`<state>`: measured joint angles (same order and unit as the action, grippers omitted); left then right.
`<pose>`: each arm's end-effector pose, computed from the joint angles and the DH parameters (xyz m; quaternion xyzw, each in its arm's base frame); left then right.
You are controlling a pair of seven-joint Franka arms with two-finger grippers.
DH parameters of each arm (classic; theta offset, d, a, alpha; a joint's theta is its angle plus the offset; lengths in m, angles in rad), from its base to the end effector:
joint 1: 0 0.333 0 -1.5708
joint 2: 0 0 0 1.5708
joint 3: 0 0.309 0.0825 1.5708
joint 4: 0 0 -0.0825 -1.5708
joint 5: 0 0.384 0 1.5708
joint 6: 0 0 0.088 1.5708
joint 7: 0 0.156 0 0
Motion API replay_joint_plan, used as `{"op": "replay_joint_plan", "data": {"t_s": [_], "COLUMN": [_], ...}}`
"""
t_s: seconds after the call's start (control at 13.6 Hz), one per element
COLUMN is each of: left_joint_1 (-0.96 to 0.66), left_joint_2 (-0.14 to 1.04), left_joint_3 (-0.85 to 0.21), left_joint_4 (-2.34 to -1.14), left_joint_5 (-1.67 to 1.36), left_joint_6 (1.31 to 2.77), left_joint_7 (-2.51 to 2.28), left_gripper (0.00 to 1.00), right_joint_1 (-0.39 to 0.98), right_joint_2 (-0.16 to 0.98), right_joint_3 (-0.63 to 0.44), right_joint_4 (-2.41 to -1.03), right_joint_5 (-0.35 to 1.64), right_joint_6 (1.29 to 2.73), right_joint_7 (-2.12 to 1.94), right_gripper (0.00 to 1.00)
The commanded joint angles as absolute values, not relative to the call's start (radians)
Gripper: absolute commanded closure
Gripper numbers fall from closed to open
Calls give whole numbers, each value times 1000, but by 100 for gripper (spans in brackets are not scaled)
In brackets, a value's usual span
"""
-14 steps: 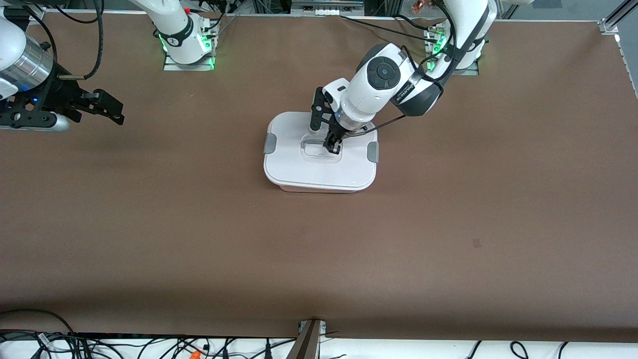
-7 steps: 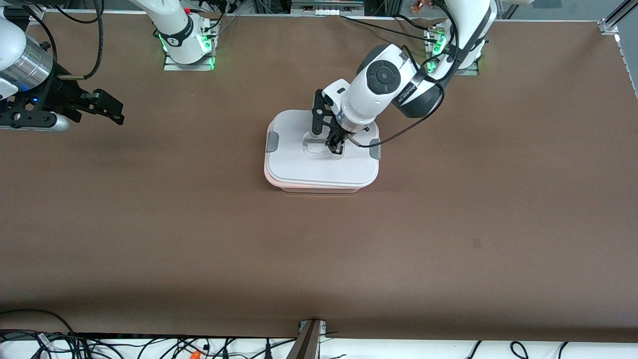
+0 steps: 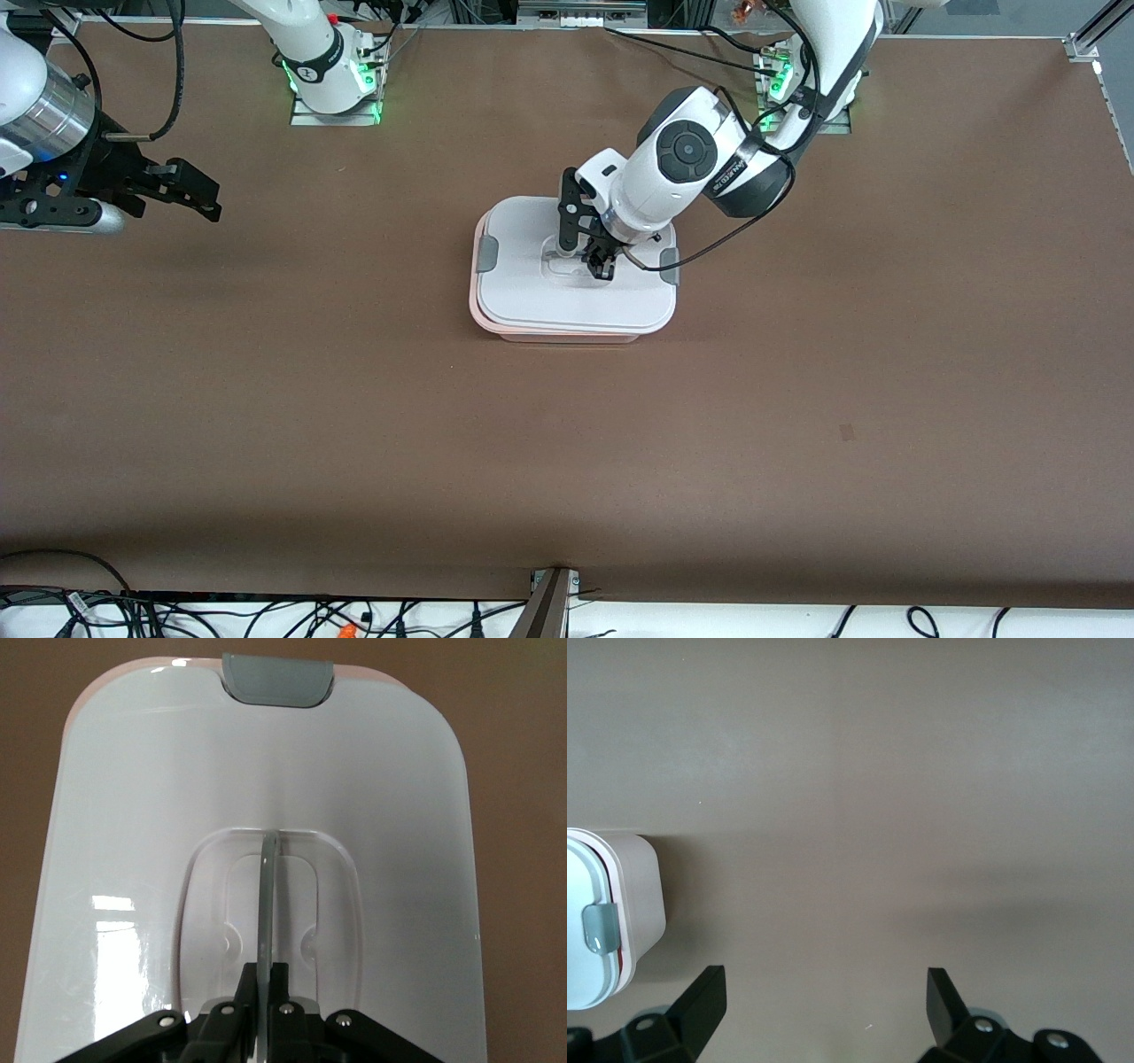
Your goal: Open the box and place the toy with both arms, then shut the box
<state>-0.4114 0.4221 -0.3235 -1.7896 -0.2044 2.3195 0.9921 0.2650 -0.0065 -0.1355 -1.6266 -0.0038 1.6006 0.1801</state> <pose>0.4940 -0.4455 0.2877 0.7018 -0.6953 0.0787 0.1338 0.5485 0.0707 0.5483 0.9996 -0.0252 -0.0094 0.0029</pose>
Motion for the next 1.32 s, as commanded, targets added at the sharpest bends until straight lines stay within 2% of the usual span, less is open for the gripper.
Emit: {"op": "replay_joint_plan", "data": {"t_s": [0.0, 1.25], "left_joint_1": [-411, -433], "left_joint_2": [471, 436], "left_joint_3": [-319, -325], "left_joint_4": [-1752, -1753], "left_joint_5": [-250, -244], "left_joint_6": [2374, 2364], "left_joint_7": [994, 853], "left_gripper": [100, 100], "right_joint_1": [268, 265], "right_joint_2": [6, 6], "right_joint_3": [-138, -141], "right_joint_4": [-1601, -1605], "right_joint_5": [8, 9], "right_joint_6": [1586, 1588], "right_joint_7": [175, 172], "right_gripper": [0, 0]}}
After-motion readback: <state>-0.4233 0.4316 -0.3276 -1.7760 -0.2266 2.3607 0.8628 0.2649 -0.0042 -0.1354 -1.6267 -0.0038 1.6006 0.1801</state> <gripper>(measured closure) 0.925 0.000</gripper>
